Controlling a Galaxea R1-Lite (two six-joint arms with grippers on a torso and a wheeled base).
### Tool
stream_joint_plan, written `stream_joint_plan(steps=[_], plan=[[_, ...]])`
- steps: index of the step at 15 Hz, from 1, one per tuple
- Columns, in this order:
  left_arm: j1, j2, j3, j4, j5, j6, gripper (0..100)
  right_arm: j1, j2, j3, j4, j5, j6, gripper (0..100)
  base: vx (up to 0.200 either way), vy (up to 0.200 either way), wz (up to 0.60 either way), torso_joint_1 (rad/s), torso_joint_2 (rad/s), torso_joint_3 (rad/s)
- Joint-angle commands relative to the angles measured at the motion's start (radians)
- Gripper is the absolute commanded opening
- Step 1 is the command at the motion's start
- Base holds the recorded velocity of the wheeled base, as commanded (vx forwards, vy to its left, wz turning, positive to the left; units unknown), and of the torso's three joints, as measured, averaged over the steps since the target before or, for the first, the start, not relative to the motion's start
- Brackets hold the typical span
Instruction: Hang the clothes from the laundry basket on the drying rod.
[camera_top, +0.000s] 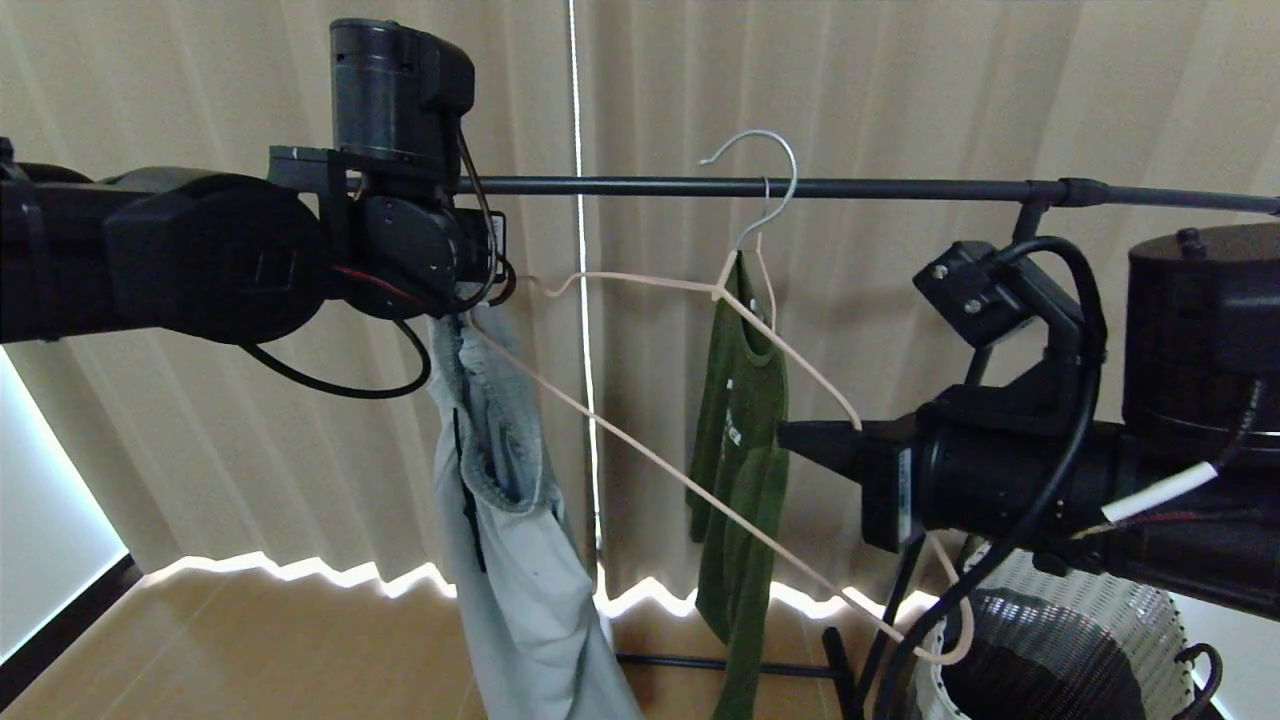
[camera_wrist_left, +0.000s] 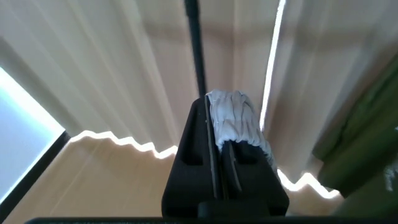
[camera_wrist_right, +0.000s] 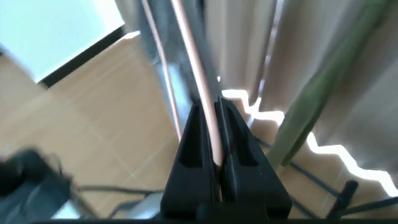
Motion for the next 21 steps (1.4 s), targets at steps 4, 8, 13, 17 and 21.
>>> stream_joint_plan(steps=[4,8,13,17,21], plan=[[-0.040,-0.006,0.009,-0.001,0.016,0.000,0,0.014,0.134,-0.115,0.002,-0.037,0.057,0,0.000,0.000,0.00,0.000,0.00,0.000],[-0.042,-0.003,0.007,-0.004,0.041,-0.013,0,0.105,0.122,-0.112,0.007,-0.042,0.136,0,0.000,0.000,0.00,0.000,0.00,0.000],[-0.040,0.008,0.004,-0.007,0.041,-0.049,0,0.211,0.111,-0.108,0.007,-0.040,0.259,0,0.000,0.000,0.00,0.000,0.00,0.000],[-0.036,-0.001,0.004,-0.007,0.045,-0.051,0,0.180,0.151,-0.114,0.007,-0.103,0.257,0,0.000,0.000,0.00,0.000,0.00,0.000],[-0.040,-0.042,0.037,-0.007,0.047,-0.051,0,0.122,0.180,-0.152,0.004,-0.106,0.259,0,0.000,0.000,0.00,0.000,0.00,0.000]])
